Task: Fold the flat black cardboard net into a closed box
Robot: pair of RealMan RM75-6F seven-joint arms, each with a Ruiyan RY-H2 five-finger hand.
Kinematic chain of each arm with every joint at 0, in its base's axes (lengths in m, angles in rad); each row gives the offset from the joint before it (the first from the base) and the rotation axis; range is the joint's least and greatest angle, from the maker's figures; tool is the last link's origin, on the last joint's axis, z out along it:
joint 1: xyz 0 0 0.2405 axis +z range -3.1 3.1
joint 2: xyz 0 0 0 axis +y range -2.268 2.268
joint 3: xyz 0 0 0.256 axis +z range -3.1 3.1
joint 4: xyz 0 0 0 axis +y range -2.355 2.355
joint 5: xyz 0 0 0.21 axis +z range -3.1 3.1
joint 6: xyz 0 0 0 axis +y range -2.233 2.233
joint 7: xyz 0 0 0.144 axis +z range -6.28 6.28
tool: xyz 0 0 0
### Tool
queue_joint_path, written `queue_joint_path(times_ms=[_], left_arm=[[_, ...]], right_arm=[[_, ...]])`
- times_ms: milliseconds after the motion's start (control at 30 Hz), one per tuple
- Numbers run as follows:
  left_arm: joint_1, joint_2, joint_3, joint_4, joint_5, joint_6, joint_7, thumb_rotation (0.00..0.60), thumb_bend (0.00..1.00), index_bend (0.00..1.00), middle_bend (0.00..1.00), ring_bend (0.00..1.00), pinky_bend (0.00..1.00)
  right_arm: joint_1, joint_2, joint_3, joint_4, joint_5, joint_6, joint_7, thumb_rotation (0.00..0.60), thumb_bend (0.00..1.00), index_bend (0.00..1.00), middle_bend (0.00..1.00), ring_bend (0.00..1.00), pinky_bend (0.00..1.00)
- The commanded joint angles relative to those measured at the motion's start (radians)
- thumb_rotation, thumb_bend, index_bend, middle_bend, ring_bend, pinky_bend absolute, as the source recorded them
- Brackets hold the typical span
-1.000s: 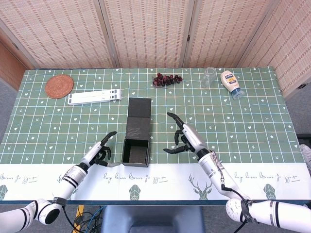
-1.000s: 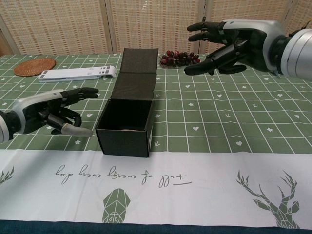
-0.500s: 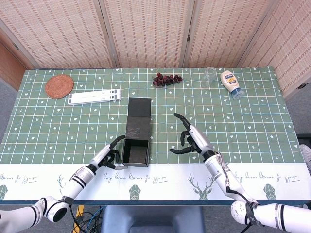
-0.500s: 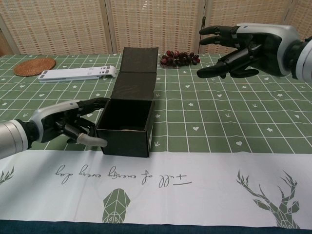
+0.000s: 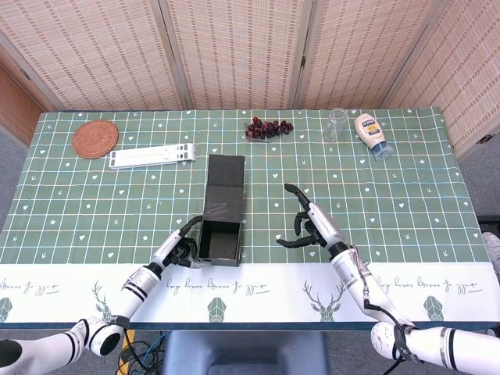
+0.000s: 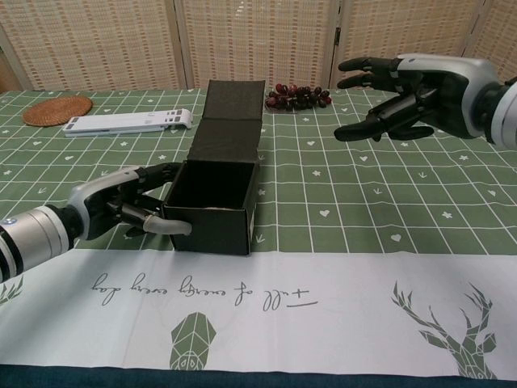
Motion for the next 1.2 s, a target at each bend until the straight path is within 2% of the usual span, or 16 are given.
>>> queue_joint_path(times_ms=[33,200,367,633,800,967,1067,1200], left_arm=[[0.007,-0.015,-0.011,0.018,0.007,0.029,-0.017,0.600,0.12,0.27,0.26,0.69,0.89],[0.012,0.014,-0.011,-0.010,0.034,0.063,-0.022,0.600,0.12,0.30,0.29,0.69,0.89],[0.019,0.068,-0.005,-0.088,0.058,0.091,-0.002,0.600,0.12,0.31,0.29,0.69,0.89],[0.010,0.127,0.008,-0.205,0.085,0.093,0.041,0.600,0.12,0.31,0.29,0.69,0.89],[-0.006,0.132,0.009,-0.225,0.087,0.074,0.055,0.600,0.12,0.31,0.29,0.69,0.89],[-0.022,0.124,0.007,-0.225,0.081,0.055,0.070,0.600,0.12,0.31,0.29,0.69,0.89],[-0.032,0.109,0.001,-0.208,0.071,0.042,0.080,0.600,0.12,0.30,0.29,0.69,0.89],[-0.043,0.096,-0.005,-0.184,0.056,0.022,0.082,0.600,0.12,0.30,0.29,0.69,0.89]], right_arm=[[0.012,-0.009,-0.008,0.032,0.036,-0.018,-0.013,0.600,0.05,0.00,0.06,0.68,1.00],[0.042,-0.044,-0.010,0.098,0.096,-0.051,-0.028,0.600,0.05,0.00,0.06,0.68,1.00],[0.078,-0.096,-0.008,0.167,0.133,-0.097,-0.029,0.600,0.05,0.00,0.07,0.68,1.00],[0.159,-0.227,0.032,0.293,0.166,-0.108,-0.049,0.600,0.05,0.00,0.07,0.68,1.00],[0.202,-0.305,0.070,0.337,0.164,-0.091,-0.048,0.600,0.05,0.00,0.08,0.68,1.00],[0.241,-0.379,0.129,0.370,0.146,-0.066,-0.019,0.600,0.04,0.00,0.10,0.69,1.00],[0.253,-0.401,0.156,0.369,0.119,-0.065,0.013,0.600,0.00,0.00,0.12,0.69,1.00],[0.248,-0.395,0.159,0.341,0.080,-0.072,0.039,0.600,0.00,0.00,0.14,0.69,1.00]])
